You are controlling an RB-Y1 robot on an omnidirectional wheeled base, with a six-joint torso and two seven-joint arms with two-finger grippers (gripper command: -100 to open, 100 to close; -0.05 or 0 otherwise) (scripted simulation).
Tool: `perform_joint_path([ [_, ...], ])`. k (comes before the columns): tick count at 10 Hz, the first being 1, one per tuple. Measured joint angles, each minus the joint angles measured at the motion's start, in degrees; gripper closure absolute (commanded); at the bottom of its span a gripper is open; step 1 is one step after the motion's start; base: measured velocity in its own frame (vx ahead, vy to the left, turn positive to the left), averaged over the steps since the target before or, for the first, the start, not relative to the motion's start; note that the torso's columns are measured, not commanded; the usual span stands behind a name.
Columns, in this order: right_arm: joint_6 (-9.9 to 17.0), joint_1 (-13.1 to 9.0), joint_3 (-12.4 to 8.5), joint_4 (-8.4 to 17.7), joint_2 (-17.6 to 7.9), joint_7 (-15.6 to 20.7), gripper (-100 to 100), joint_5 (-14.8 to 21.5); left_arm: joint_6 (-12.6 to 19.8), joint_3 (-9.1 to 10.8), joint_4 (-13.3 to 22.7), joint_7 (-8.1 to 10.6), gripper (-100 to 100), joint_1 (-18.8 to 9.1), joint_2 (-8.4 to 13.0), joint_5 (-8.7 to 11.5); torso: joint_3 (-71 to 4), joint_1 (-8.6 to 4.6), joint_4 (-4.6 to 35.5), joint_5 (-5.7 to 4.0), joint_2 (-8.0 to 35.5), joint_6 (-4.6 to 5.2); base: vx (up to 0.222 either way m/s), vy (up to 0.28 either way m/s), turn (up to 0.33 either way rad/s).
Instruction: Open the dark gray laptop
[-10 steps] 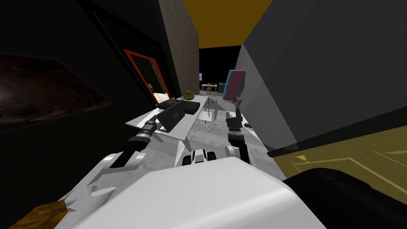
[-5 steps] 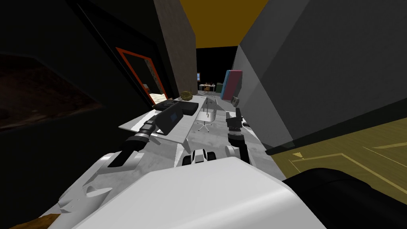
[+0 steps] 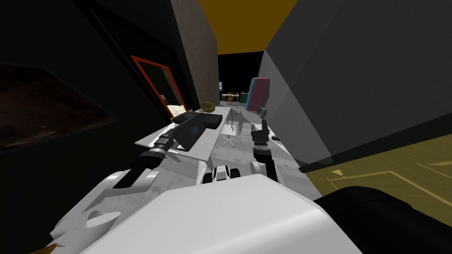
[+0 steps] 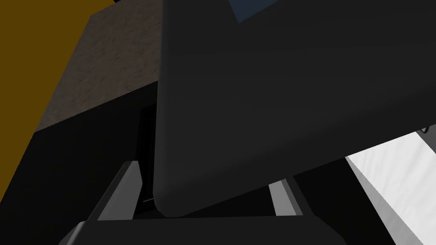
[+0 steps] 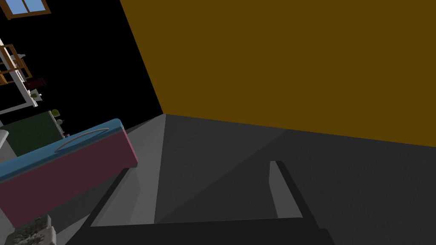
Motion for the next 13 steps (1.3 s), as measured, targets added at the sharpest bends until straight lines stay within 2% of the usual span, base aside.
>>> perform_joint_path([
  [5,0.0,0.0,0.0,0.0,0.0,0.0,0,0.0,6.4,-0.12,-4.9,5.84,100,2.1,0.5,5.3,0.2,-0.46,0.2,-0.24,0.3,0.06,0.015,0.077,-0.017],
  [6,0.0,0.0,0.0,0.0,0.0,0.0,0,0.0,6.7,-0.15,-5.0,6.09,100,2.2,0.5,5.4,0.2,-0.59,0.2,-0.31,0.3,0.09,-0.004,0.078,-0.059],
  [10,0.0,0.0,0.0,0.0,0.0,0.0,0,0.0,8.4,-0.93,-4.4,9.81,100,2.5,-1.4,9.6,0.1,-0.53,0.1,-0.24,0.1,0.17,-0.004,0.085,-0.051],
  [13,0.0,0.0,0.0,0.0,0.0,0.0,0,0.0,9.0,-1.45,-3.8,11.18,100,2.4,-2.0,11.1,0.0,-0.57,0.1,-0.3,0.1,0.18,-0.001,0.045,-0.025],
])
